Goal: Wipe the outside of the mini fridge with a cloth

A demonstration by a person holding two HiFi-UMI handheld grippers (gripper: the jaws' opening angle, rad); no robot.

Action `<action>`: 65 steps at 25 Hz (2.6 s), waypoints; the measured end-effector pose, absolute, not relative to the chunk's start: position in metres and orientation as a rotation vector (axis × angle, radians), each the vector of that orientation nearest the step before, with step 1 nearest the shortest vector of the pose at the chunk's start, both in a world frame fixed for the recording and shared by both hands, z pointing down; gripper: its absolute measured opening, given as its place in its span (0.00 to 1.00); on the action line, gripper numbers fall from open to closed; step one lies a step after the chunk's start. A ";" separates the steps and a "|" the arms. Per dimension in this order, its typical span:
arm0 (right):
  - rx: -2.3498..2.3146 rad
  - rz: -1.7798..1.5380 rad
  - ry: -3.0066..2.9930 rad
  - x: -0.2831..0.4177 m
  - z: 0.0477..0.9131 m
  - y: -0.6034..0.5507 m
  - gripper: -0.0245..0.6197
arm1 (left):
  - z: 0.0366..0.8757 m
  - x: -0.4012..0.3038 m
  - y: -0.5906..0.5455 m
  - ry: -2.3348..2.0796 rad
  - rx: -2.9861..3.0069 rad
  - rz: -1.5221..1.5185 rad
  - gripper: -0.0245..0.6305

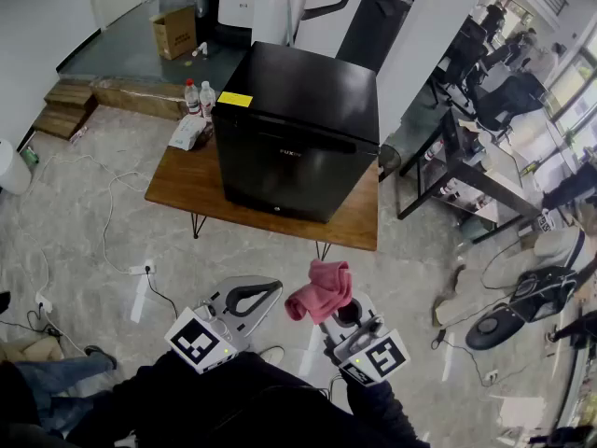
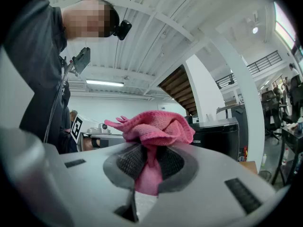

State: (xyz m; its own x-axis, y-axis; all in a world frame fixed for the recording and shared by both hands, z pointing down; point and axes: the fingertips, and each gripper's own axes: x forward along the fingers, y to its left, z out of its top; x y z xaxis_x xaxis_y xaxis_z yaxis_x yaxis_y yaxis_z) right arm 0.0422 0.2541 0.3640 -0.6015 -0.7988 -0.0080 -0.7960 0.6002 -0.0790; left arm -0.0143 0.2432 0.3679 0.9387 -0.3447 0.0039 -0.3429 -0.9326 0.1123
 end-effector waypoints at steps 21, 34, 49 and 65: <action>-1.353 -0.070 2.787 -0.008 0.355 0.231 0.14 | 0.359 -0.055 0.221 -0.472 2.993 -0.042 0.05; -1.374 -0.042 2.800 -0.073 0.347 0.179 0.14 | 0.351 -0.117 0.164 -0.481 2.998 -0.087 0.05; -1.400 -0.034 2.796 -0.070 0.349 0.129 0.14 | 0.347 -0.115 0.115 -0.482 3.002 -0.094 0.05; -1.195 0.110 2.946 0.043 0.296 0.013 0.14 | 0.287 0.007 -0.006 -0.728 3.079 -0.064 0.05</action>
State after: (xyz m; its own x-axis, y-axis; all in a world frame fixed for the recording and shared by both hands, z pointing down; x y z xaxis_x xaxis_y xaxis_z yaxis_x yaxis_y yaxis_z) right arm 0.0430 0.0126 0.2957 -0.7172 -0.6968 0.0107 -0.6941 0.7156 0.0788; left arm 0.0069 -0.0062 0.2875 0.8933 -0.4473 -0.0444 -0.4482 -0.8938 -0.0134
